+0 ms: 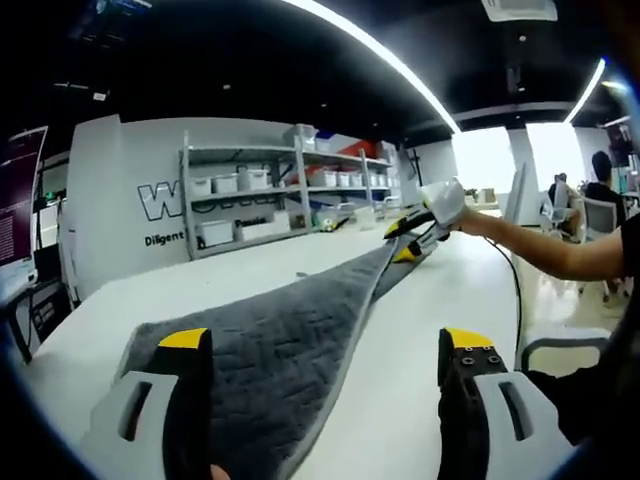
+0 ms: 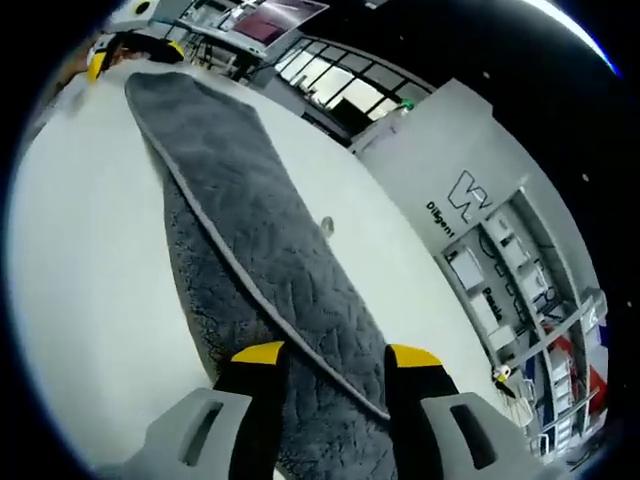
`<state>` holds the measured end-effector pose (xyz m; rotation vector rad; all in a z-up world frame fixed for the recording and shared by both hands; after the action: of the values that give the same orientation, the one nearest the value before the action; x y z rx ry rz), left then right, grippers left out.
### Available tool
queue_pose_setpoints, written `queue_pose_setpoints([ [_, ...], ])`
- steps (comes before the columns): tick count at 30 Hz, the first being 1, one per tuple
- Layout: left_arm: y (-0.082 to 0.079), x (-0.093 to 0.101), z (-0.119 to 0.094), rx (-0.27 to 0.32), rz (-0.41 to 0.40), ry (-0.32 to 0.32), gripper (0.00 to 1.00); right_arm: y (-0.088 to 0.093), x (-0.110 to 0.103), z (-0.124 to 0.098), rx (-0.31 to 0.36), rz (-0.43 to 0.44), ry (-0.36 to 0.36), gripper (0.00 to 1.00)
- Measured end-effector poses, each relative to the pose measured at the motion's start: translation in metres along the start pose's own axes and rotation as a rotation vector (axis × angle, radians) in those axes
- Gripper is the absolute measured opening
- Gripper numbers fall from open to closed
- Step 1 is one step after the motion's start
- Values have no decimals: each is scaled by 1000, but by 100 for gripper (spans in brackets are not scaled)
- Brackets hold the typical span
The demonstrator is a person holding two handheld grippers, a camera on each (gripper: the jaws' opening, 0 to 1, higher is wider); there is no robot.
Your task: Open the folded towel by lifting each exposed corner and separating the folded layers until the towel lies flat within the target outline without major curled edges
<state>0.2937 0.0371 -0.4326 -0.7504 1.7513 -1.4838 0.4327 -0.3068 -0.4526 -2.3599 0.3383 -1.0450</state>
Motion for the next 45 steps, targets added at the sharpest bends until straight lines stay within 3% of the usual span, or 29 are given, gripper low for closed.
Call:
queue_pose_setpoints([
  [10,-4,-3,-5,18,-8,-9,90,-3,-1,10,-29,-37,-12,25],
  [14,-3,-2,-6,20,-18,-7,89,-4,-5,13,-15,-43,-28,9],
  [18,-1,-4,-6,16,-23,-10,89,-2,-11,16,-9,-35,-52,0],
  [31,2,-4,-8,8,-29,-15,89,-3,-14,7,9,-20,-49,0],
  [45,9,-1,-10,-13,-59,-5,93,-14,-31,-32,44,-35,-30,0],
])
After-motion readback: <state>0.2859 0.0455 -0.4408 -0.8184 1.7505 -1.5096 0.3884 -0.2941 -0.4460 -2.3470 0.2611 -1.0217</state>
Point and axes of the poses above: the point that each gripper's makers call its tool centre point, and the gripper's own axes: z roughly forward along the fingers, x roughly to its right, y roughly out of its underside, the point moved 3 cm from there along -z, roughly backward along the fingers, and after that the axes turned 8 degrees about -y, right-handed, at the moved point
